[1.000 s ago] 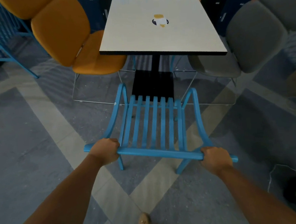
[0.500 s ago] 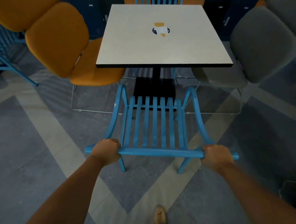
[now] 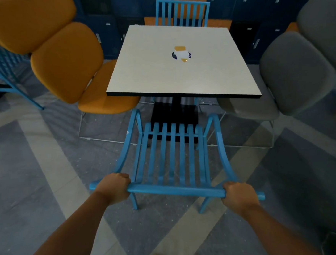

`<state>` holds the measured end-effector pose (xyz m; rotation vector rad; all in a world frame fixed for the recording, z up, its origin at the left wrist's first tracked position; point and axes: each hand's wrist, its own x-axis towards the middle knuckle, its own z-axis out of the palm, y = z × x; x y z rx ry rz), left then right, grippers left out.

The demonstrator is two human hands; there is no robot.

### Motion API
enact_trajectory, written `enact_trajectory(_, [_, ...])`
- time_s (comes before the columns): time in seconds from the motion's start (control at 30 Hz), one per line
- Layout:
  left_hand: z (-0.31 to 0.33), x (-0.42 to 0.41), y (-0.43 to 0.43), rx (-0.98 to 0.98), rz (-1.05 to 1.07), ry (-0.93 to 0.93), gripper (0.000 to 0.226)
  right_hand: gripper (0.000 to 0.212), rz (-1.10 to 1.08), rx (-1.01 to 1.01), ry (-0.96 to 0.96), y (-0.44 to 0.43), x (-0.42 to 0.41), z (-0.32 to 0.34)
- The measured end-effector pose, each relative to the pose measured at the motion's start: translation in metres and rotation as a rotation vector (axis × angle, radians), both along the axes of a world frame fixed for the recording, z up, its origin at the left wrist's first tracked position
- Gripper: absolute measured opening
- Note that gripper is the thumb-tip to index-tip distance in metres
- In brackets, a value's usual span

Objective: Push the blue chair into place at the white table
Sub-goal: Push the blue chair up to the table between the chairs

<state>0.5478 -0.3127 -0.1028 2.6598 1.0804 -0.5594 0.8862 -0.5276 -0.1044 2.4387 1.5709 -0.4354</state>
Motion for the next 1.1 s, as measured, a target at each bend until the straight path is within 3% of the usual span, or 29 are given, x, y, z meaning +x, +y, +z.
enact_trajectory(0.3, [0.004, 0.003, -0.002, 0.001, -0.022, 0.026, 0.034, 0.023, -0.013, 0.003, 0.008, -0.001, -0.003, 0.002])
enact_trajectory(1.1, [0.002, 0.032, 0.043, -0.017, -0.004, -0.045, 0.026, 0.024, -0.015, -0.05, 0.009, 0.043, 0.023, 0.011])
